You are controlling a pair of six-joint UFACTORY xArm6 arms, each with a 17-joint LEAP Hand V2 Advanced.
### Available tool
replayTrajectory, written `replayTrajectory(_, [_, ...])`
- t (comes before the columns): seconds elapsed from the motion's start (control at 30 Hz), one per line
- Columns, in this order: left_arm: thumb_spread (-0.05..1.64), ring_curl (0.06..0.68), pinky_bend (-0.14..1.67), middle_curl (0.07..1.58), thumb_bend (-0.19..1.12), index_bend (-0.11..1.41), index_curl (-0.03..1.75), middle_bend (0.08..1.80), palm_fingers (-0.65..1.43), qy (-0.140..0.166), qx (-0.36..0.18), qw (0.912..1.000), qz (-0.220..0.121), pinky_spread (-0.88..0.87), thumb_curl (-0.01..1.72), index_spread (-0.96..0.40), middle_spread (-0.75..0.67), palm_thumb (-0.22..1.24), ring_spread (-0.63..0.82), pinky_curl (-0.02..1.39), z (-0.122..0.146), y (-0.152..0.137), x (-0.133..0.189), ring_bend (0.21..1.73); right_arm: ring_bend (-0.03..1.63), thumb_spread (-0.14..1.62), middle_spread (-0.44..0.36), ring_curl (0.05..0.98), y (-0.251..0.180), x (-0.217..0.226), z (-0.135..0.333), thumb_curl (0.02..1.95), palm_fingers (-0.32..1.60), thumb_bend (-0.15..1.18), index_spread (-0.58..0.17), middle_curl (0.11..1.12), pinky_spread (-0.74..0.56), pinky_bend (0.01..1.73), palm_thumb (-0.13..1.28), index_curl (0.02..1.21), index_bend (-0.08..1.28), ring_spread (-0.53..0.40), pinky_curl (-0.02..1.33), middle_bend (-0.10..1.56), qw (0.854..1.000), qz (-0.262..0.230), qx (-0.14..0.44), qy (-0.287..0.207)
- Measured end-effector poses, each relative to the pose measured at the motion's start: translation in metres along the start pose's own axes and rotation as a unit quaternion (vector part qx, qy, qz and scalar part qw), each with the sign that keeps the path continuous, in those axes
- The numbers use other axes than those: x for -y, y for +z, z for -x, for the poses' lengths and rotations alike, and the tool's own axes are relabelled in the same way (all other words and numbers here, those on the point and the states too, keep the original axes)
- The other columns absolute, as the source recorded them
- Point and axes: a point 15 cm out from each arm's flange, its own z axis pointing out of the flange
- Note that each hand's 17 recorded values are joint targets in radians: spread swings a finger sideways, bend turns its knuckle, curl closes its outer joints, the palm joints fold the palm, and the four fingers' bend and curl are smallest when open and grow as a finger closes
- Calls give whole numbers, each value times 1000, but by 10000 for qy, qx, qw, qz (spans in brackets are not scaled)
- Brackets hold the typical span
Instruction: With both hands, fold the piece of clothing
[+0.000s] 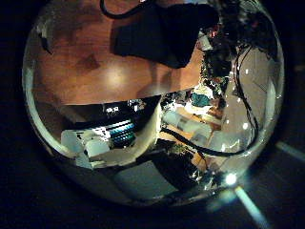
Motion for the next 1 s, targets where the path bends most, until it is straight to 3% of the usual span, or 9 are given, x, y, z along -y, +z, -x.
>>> replayTrajectory(0.17, [1195, 425, 832, 625, -4, 224, 413, 502, 389, 60, 96, 9999, 51, -386, 306, -125, -139, 272, -266, 570, -23, -1, 0, 1079, 975, 1314, -257, 410, -58, -16, -6, 446, 251, -6, -411, 459, -402, 1201, 951, 491, 161, -331, 452, 382, 9943, -919, 470, 264])
replayTrajectory(0.27, [1200, 427, 824, 635, -11, 230, 427, 501, 386, 75, 141, 9999, 62, -383, 308, -121, -136, 293, -262, 580, -35, -5, 0, 1073, 979, 1302, -269, 399, -75, -36, -28, 430, 299, -26, -422, 451, -374, 1188, 908, 465, 167, -352, 437, 389, 9919, -1114, 394, 465])
replayTrajectory(0.43, [1203, 431, 817, 650, -16, 226, 445, 497, 382, 94, 200, 9996, 196, -382, 306, -117, -133, 302, -254, 597, -55, -9, -9, 1072, 967, 1199, -271, 380, -68, -56, -53, 405, 289, -41, -432, 446, -246, 1102, 781, 441, 186, -365, 404, 410, 9933, -954, 290, 587])
replayTrajectory(0.67, [1208, 436, 806, 667, -17, 218, 464, 491, 380, 14, 350, 9993, 91, -375, 304, -116, -132, 308, -250, 622, -52, -21, -30, 1072, 940, 1152, -258, 348, -75, -77, -85, 378, 317, -32, -444, 431, -89, 981, 686, 433, 211, -358, 337, 414, 9928, -957, 99, 715])
replayTrajectory(0.83, [1207, 430, 793, 658, -16, 269, 492, 410, 293, -89, 758, 9971, 72, -347, 306, -116, -100, 317, -209, 642, -39, -36, -32, 1022, 901, 1158, -240, 326, -65, -141, -92, 357, 311, -37, -450, 425, 1, 888, 618, 438, 229, -320, 288, 422, 9945, -404, 185, 946])
replayTrajectory(1.0, [1198, 402, 726, 616, -24, 307, 508, 345, 228, -83, 904, 9957, 175, -266, 301, -114, -33, 291, -126, 642, -36, -49, -40, 951, 877, 1179, -194, 307, -82, -182, -104, 328, 310, -29, -441, 413, 114, 829, 547, 427, 205, -244, 245, 410, 9902, -247, 141, 1368])
